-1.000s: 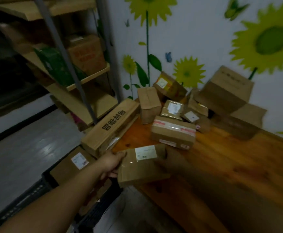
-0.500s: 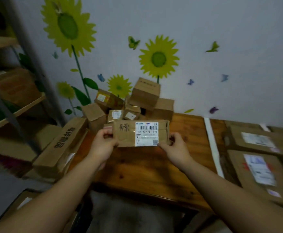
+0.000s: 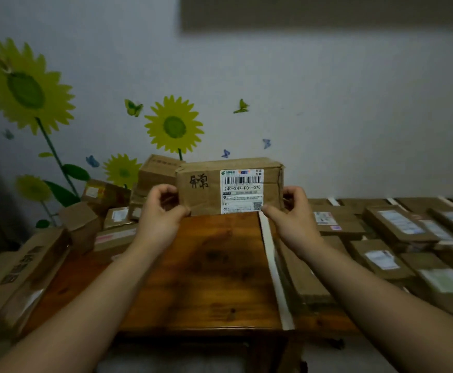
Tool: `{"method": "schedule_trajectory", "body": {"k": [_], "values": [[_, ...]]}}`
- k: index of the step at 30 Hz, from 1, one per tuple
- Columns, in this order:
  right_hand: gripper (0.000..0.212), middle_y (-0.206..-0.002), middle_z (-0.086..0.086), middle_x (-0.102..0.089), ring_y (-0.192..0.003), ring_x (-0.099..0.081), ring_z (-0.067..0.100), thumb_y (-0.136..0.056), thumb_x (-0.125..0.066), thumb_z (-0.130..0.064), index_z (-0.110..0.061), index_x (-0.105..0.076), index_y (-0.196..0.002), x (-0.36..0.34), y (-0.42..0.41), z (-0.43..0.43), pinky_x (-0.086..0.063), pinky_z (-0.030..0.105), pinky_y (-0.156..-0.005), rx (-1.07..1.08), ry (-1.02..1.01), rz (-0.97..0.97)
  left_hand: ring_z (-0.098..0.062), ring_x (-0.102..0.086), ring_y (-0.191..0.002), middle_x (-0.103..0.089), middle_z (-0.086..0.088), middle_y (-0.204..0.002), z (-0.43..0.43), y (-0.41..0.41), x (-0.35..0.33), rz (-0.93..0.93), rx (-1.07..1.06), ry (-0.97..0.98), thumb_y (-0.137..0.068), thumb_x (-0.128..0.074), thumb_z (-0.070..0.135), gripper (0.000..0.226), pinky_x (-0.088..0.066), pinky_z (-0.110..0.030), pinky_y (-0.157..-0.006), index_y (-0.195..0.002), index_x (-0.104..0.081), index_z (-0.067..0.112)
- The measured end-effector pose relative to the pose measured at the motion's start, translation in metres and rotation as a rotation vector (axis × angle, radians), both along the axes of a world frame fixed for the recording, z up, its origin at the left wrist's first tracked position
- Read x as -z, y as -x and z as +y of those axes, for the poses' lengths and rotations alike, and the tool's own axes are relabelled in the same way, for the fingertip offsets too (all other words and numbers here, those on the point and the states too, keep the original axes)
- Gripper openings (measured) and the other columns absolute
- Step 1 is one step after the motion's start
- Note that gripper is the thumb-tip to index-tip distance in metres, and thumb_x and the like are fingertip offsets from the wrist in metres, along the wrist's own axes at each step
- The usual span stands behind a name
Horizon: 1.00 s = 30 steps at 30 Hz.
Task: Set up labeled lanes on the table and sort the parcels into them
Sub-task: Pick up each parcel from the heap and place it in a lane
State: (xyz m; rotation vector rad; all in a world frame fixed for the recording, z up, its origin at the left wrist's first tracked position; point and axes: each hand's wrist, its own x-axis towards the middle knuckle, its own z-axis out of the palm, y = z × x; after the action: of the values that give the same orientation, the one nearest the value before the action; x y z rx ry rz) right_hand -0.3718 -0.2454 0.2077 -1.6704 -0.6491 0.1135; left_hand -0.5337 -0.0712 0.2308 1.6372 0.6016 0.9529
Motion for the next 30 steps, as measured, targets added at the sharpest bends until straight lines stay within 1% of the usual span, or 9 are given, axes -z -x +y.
{"method": "schedule_trajectory", "body": {"k": [4, 9, 11, 12, 14, 18, 24, 28, 30], "values": [[0.035, -0.103, -0.016, -0.059, -0.091, -0.06, -0.002, -0.085, -0.067, -0.024, -0.036, -0.047, -0.111, -0.001, -0.038, -0.068, -0.048, 0.01, -0.063, 0.054, -0.055, 0.01, 0.002, -0.055, -0.085, -0.058, 0.01, -0.095, -0.061, -0.055, -0.002, -0.016, 0.091, -0.045, -0.083, -0.062, -0.002, 0.035, -0.045, -0.017, -0.069, -0.092, -0.048, 0.029], [0.047, -0.121, -0.01, -0.049, -0.104, -0.051, 0.005, -0.091, -0.056, -0.04, -0.035, -0.04, -0.135, 0.013, -0.093, -0.168, -0.05, 0.024, -0.084, 0.245, -0.017, 0.025, 0.002, -0.055, -0.083, -0.054, 0.016, -0.098, -0.155, -0.138, 0.013, 0.053, 0.278, 0.019, -0.093, -0.054, 0.024, 0.028, -0.047, -0.009, -0.05, -0.119, -0.047, 0.03], [0.045, -0.114, -0.012, -0.049, -0.096, -0.052, -0.001, -0.092, -0.055, -0.039, -0.036, -0.04, -0.134, 0.017, -0.114, -0.218, -0.049, 0.012, -0.076, 0.316, -0.001, 0.027, 0.001, -0.054, -0.085, -0.053, 0.013, -0.102, -0.196, -0.174, 0.017, 0.078, 0.347, 0.026, -0.094, -0.052, 0.027, 0.029, -0.048, -0.01, -0.051, -0.122, -0.047, 0.028], [0.048, -0.117, -0.011, -0.051, -0.099, -0.053, 0.0, -0.092, -0.055, -0.039, -0.033, -0.039, -0.137, 0.021, -0.124, -0.245, -0.051, 0.014, -0.079, 0.353, 0.013, 0.037, 0.0, -0.054, -0.088, -0.054, 0.01, -0.106, -0.217, -0.192, 0.019, 0.093, 0.389, 0.024, -0.094, -0.052, 0.028, 0.029, -0.049, -0.013, -0.055, -0.122, -0.047, 0.026], [0.055, -0.134, -0.004, -0.049, -0.117, -0.05, 0.013, -0.091, -0.055, -0.042, -0.029, -0.036, -0.142, 0.025, -0.14, -0.299, -0.048, 0.035, -0.097, 0.444, 0.052, 0.062, -0.004, -0.055, -0.092, -0.054, 0.006, -0.112, -0.259, -0.227, 0.023, 0.133, 0.484, 0.009, -0.093, -0.053, 0.029, 0.031, -0.049, -0.017, -0.062, -0.123, -0.047, 0.024], [0.057, -0.138, 0.003, -0.046, -0.122, -0.048, 0.021, -0.088, -0.057, -0.046, -0.032, -0.037, -0.14, 0.035, -0.165, -0.402, -0.044, 0.045, -0.102, 0.656, 0.063, 0.112, -0.007, -0.054, -0.096, -0.054, 0.007, -0.111, -0.348, -0.294, 0.031, 0.182, 0.684, -0.031, -0.092, -0.055, 0.028, 0.033, -0.051, -0.028, -0.076, -0.124, -0.048, 0.025], [0.054, -0.134, -0.003, -0.045, -0.116, -0.05, 0.018, -0.086, -0.058, -0.047, -0.039, -0.039, -0.135, 0.055, -0.186, -0.525, -0.053, 0.041, -0.089, 0.892, -0.008, 0.212, -0.001, -0.052, -0.092, -0.051, 0.013, -0.107, -0.471, -0.38, 0.052, 0.274, 0.972, -0.028, -0.091, -0.055, 0.036, 0.029, -0.046, -0.023, -0.07, -0.119, -0.046, 0.035], [0.054, -0.133, -0.001, -0.045, -0.115, -0.05, 0.019, -0.087, -0.057, -0.045, -0.034, -0.039, -0.137, 0.063, -0.223, -0.584, -0.051, 0.043, -0.092, 1.021, 0.016, 0.236, 0.002, -0.051, -0.09, -0.05, 0.021, -0.1, -0.535, -0.438, 0.066, 0.31, 1.069, -0.026, -0.09, -0.056, 0.037, 0.04, -0.043, -0.019, -0.065, -0.128, -0.046, 0.028], [0.053, -0.133, 0.0, -0.045, -0.115, -0.051, 0.019, -0.089, -0.057, -0.042, -0.032, -0.039, -0.138, 0.066, -0.25, -0.608, -0.051, 0.041, -0.092, 1.058, 0.024, 0.238, -0.001, -0.053, -0.091, -0.053, 0.017, -0.104, -0.559, -0.468, 0.071, 0.313, 1.099, -0.027, -0.09, -0.056, 0.036, 0.043, -0.045, -0.02, -0.066, -0.13, -0.045, 0.025]]}}
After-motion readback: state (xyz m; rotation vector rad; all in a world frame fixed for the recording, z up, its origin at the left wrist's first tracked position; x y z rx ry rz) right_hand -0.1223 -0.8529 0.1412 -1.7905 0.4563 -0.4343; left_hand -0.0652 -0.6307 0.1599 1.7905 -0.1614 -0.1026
